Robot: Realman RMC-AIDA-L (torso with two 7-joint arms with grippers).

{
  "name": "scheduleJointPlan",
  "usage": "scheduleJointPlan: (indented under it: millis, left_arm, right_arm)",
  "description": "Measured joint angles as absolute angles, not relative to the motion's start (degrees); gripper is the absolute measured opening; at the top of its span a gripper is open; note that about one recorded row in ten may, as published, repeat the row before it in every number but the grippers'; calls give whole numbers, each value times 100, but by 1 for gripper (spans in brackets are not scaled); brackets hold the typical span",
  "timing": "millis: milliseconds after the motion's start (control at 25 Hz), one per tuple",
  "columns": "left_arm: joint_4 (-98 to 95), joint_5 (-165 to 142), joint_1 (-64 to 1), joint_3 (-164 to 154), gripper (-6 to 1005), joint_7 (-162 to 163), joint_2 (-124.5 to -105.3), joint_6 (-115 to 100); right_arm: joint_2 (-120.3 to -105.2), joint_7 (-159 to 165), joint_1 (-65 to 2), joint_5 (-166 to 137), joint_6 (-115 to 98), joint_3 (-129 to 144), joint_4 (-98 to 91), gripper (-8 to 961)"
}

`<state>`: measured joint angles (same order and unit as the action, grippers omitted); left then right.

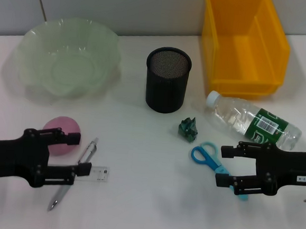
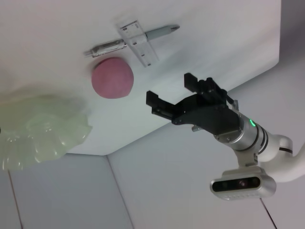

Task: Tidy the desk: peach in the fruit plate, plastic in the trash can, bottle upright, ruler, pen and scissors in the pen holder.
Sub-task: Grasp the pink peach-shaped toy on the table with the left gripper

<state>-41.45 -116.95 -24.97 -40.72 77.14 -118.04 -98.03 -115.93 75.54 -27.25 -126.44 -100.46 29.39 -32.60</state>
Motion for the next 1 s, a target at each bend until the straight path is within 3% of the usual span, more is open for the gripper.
scheduleJointPlan:
  millis: [1000]
  left_arm:
    - [-4129,-11758,-2461,-4254,788,7656,-11823,-9802]
  right_arm:
    - [-11610,7540,-2719,-12657,-10045,3067,-3216,829]
